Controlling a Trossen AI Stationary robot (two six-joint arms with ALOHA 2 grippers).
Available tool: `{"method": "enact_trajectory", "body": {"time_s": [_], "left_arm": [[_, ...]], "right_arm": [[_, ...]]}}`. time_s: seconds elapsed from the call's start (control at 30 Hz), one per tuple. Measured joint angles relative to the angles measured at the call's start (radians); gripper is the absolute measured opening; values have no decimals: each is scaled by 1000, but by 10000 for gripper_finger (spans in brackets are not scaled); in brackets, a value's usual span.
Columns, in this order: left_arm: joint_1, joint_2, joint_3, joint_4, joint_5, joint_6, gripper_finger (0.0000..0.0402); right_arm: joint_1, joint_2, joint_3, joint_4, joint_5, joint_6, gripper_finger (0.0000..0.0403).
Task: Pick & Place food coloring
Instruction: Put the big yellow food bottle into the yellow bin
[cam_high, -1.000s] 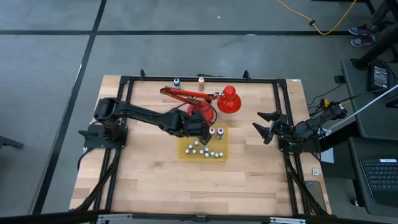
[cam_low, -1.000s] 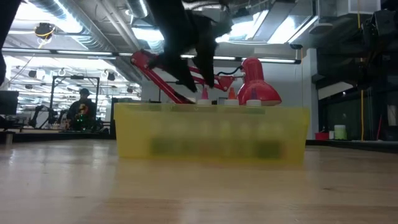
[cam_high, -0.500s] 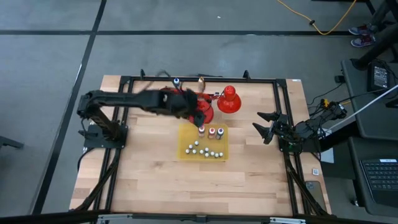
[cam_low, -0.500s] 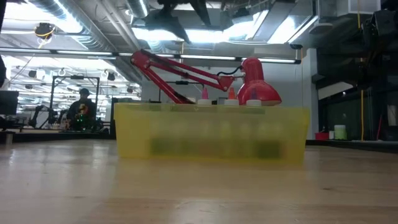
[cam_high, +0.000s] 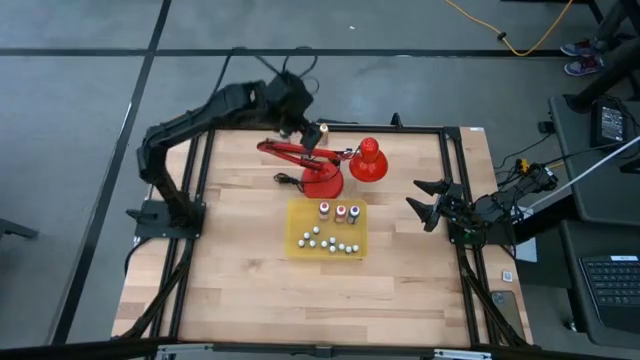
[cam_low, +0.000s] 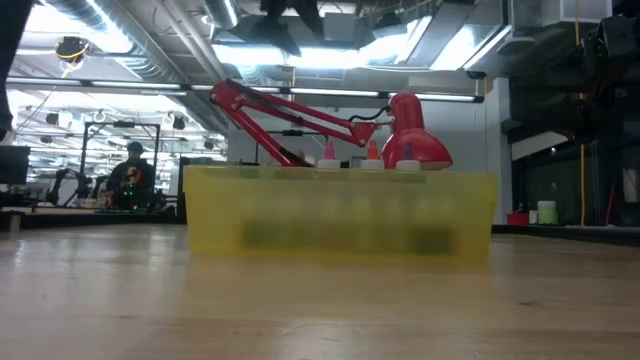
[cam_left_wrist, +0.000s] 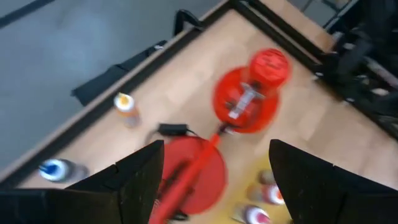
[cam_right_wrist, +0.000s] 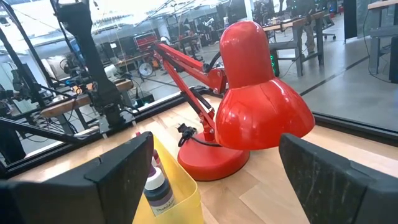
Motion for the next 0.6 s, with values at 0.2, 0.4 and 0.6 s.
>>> {"method": "enact_trajectory", "body": {"time_s": [0.2, 0.4, 0.6], "left_arm": [[107, 141, 140, -26, 72, 122, 283], [195, 334, 316, -87, 73, 194, 283], [243, 470, 372, -110, 67, 248, 283]], "right_arm": [[0, 0, 0, 0, 0, 0, 347], [0, 0, 0, 0, 0, 0, 347], [0, 0, 0, 0, 0, 0, 347]]}}
